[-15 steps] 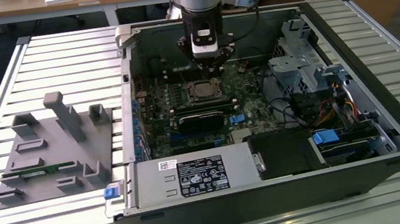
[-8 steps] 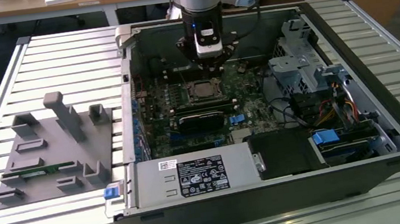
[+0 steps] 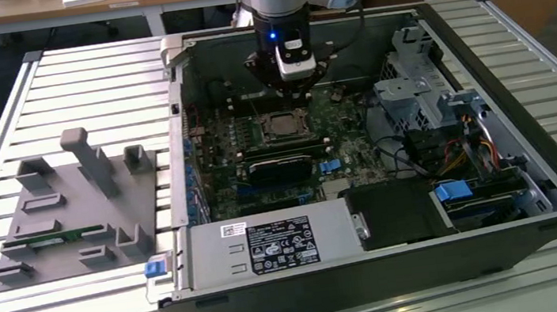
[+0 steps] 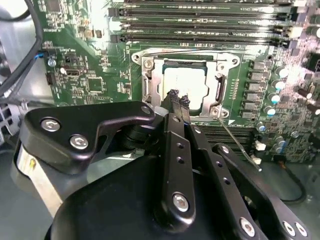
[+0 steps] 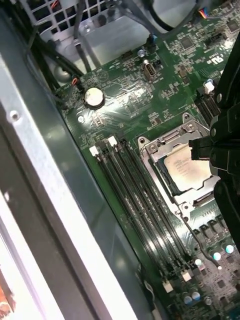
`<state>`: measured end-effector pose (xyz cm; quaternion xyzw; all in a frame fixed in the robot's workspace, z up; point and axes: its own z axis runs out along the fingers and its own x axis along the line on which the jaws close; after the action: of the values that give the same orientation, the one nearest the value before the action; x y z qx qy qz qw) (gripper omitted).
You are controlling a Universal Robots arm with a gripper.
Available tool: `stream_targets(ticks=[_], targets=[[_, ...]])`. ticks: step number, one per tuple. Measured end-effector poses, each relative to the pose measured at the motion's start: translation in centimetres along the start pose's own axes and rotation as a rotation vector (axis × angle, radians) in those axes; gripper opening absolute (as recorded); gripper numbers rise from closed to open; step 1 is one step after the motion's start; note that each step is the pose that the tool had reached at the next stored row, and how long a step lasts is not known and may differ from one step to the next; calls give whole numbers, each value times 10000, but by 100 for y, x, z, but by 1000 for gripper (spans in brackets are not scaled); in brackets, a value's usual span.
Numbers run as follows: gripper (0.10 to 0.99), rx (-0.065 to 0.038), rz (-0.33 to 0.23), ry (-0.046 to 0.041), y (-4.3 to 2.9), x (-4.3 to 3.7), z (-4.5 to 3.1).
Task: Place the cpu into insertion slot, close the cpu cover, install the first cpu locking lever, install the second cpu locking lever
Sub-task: 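Install the first cpu locking lever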
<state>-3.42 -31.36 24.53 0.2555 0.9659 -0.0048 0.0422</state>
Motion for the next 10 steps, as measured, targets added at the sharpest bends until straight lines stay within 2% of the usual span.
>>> stream_targets(ticks=[10], targets=[[122, -102, -1213, 15, 0, 0, 0]])
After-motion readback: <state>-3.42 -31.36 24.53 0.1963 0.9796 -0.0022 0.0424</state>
